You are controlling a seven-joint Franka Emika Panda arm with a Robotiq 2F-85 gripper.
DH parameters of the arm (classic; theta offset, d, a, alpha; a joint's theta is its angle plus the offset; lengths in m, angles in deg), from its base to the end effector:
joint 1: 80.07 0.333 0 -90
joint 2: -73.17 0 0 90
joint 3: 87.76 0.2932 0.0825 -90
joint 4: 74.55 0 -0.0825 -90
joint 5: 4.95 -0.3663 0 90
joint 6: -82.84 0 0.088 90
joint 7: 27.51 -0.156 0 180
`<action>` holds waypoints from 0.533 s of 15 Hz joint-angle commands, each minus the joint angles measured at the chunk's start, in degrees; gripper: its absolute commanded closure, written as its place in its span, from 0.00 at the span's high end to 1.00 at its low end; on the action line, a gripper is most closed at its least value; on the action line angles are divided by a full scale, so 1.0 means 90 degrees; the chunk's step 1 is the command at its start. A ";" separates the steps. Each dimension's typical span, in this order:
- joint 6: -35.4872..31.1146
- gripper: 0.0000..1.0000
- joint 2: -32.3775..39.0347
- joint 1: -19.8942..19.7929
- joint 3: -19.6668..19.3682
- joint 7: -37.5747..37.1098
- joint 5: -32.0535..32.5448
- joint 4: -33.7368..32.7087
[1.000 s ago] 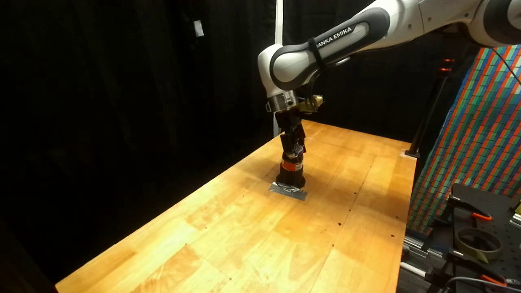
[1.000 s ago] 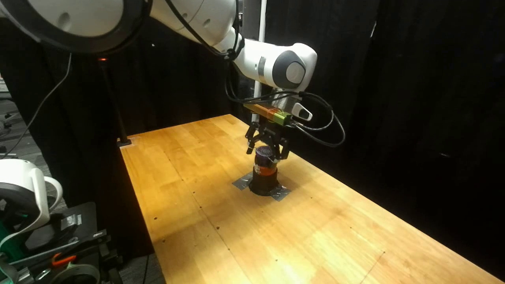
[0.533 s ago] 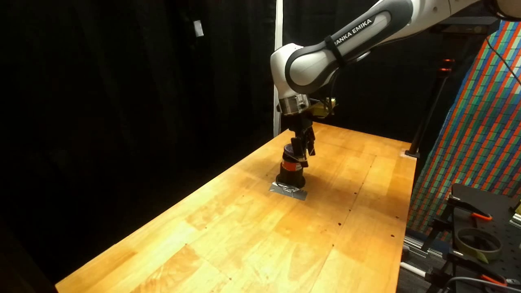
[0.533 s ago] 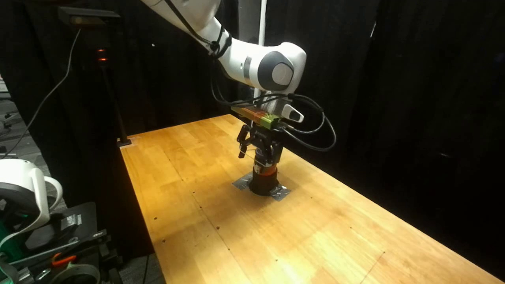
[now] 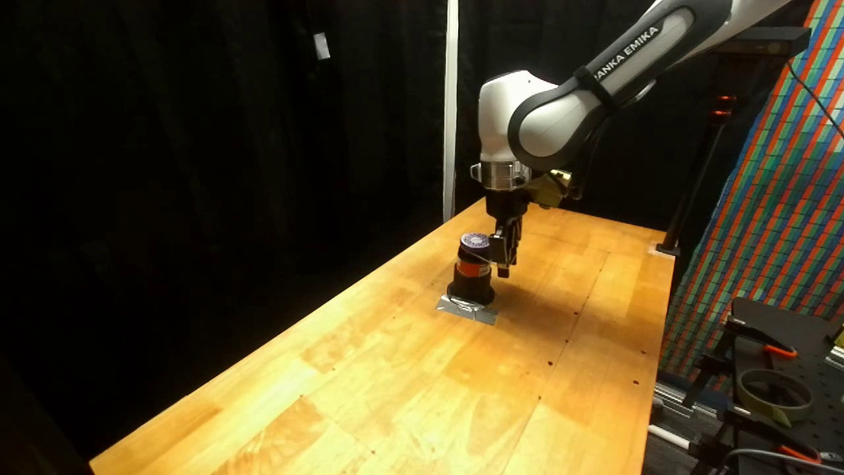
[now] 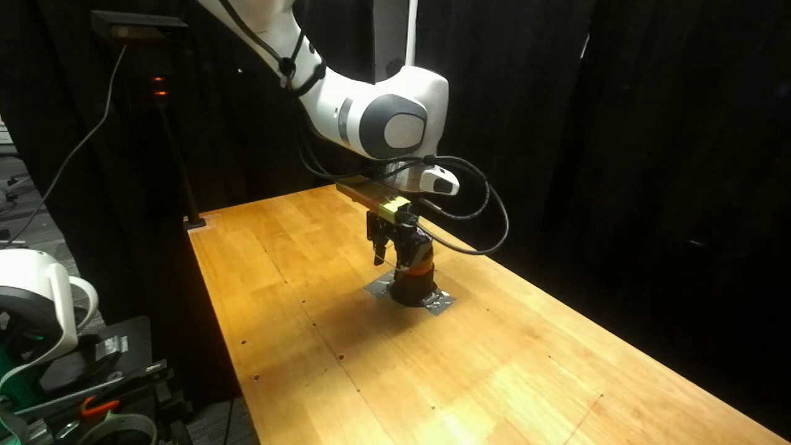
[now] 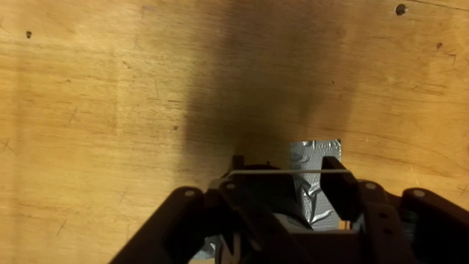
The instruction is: Put the rubber band on the brown cup
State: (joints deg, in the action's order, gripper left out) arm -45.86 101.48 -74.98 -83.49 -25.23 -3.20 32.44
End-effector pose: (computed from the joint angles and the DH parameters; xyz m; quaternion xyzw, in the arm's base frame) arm 0.5900 0.0951 0.1853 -0.9925 -0.1080 0.0571 0.0030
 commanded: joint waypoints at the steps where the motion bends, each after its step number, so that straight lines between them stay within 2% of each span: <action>1: -0.0870 0.27 -0.0763 0.0012 -0.0054 -0.0197 0.0035 0.1244; 3: -0.1319 0.19 -0.0917 0.0026 -0.0065 -0.0274 0.0049 0.1572; 5: -0.1639 0.17 -0.1032 0.0026 -0.0065 -0.0314 0.0047 0.1845; 8: -0.2388 0.21 -0.1225 0.0070 -0.0116 -0.0512 0.0108 0.2368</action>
State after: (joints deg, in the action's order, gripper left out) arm -61.65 94.59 -75.05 -83.68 -27.38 -3.20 46.67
